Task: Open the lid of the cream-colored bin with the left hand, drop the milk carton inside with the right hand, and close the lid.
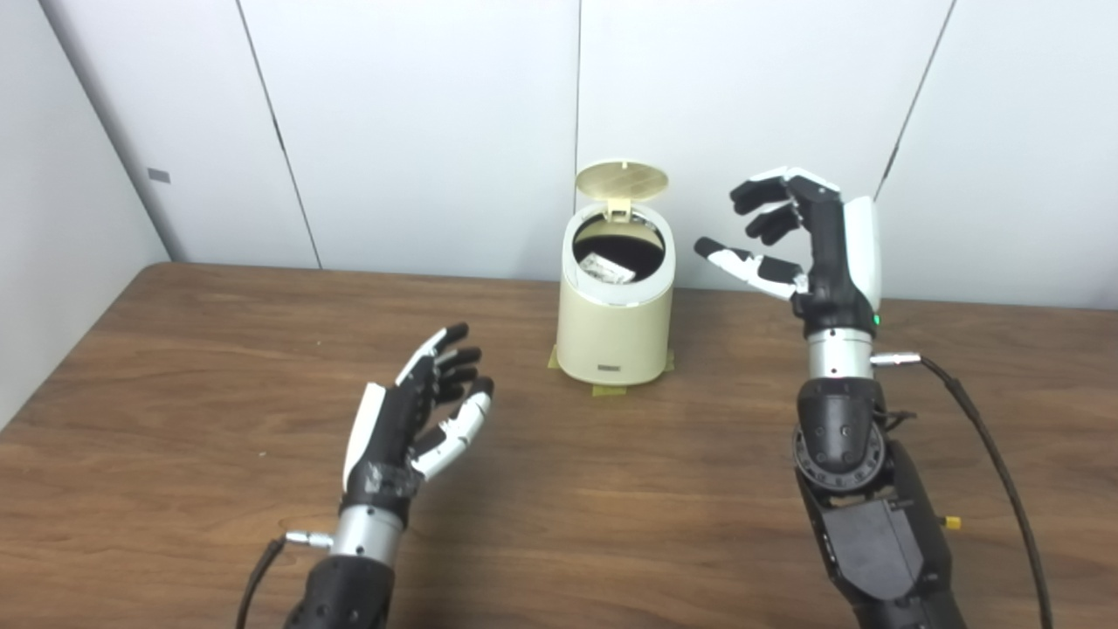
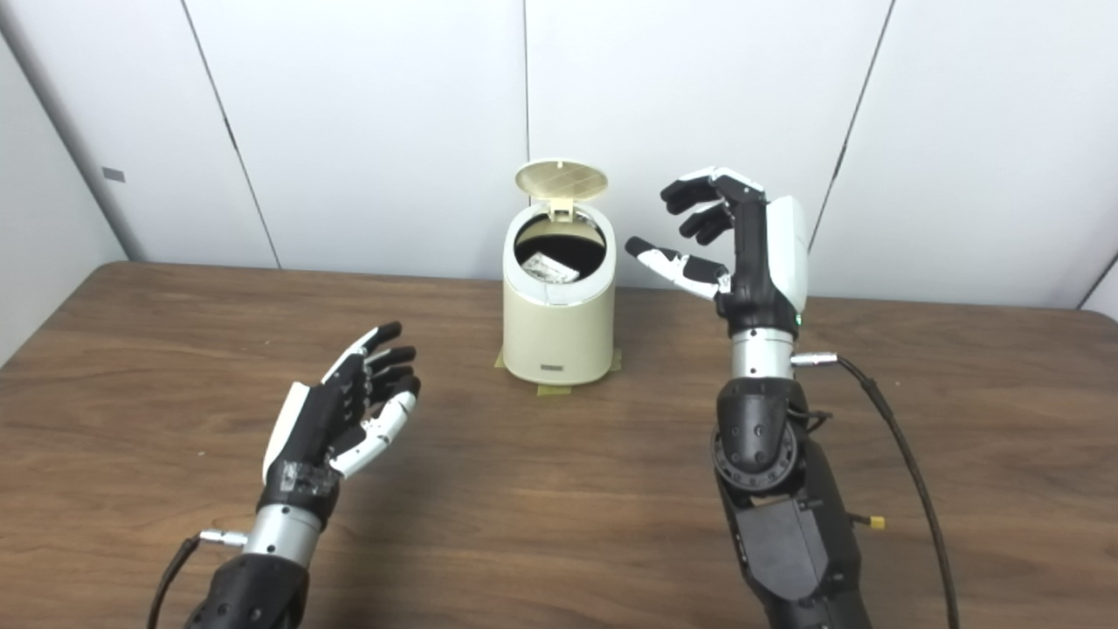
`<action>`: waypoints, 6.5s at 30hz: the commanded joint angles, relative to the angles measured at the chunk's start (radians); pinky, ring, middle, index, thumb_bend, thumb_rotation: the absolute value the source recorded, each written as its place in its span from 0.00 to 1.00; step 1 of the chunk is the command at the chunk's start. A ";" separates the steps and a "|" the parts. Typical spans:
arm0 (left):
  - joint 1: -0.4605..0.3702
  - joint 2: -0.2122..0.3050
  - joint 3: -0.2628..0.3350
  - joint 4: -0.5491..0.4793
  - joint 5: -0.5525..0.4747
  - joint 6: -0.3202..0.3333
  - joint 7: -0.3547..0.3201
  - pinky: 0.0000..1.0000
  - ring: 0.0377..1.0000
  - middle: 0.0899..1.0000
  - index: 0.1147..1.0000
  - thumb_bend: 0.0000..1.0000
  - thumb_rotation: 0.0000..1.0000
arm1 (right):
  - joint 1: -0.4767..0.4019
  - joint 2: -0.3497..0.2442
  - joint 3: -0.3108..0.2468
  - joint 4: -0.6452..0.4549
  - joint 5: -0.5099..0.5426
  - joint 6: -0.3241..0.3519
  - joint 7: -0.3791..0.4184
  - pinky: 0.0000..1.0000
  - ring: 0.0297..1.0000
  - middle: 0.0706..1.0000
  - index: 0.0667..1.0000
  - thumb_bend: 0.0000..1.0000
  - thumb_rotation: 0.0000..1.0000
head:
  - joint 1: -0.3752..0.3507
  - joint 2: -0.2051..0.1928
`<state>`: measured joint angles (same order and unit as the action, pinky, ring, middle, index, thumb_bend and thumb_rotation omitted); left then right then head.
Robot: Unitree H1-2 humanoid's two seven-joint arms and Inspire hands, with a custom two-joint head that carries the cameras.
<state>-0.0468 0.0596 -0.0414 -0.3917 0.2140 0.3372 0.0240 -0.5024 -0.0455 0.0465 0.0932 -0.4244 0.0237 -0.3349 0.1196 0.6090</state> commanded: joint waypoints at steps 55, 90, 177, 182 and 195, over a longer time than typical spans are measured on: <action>-0.927 0.244 -0.219 0.613 0.045 -0.105 -0.367 0.90 0.90 0.84 0.84 0.41 0.99 | 0.466 0.125 -0.103 -0.273 0.417 0.185 0.198 0.59 0.72 0.78 0.90 0.49 0.52 | -0.052 -0.061; -0.786 0.375 -0.409 0.380 0.320 -0.109 -0.646 0.83 0.88 0.90 0.88 0.51 0.99 | 0.465 0.117 -0.057 -0.251 0.271 0.133 0.164 0.55 0.66 0.71 0.90 0.51 0.55 | -0.137 -0.140; -0.725 0.311 -0.191 0.376 0.395 -0.346 -0.445 0.82 0.90 0.89 0.87 0.40 0.85 | 0.480 0.128 -0.036 -0.249 0.203 0.108 0.143 0.59 0.67 0.71 0.91 0.54 0.59 | -0.167 -0.170; -0.638 0.234 -0.050 0.303 0.233 -0.245 -0.389 0.84 0.90 0.90 0.89 0.35 0.77 | 0.473 0.130 -0.047 -0.242 0.221 0.083 0.138 0.59 0.67 0.70 0.90 0.54 0.61 | -0.168 -0.167; -0.405 0.184 0.061 0.177 0.060 -0.118 -0.318 0.90 0.90 0.90 0.92 0.34 0.86 | 0.457 0.116 -0.085 -0.246 0.255 0.052 0.135 0.59 0.71 0.78 0.90 0.68 0.54 | -0.175 -0.157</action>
<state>-0.4336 0.2550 0.0090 -0.1838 0.3032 0.2205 -0.3200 -0.0112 0.0743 -0.0342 -0.1245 -0.1765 0.1171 -0.1965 -0.0552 0.4510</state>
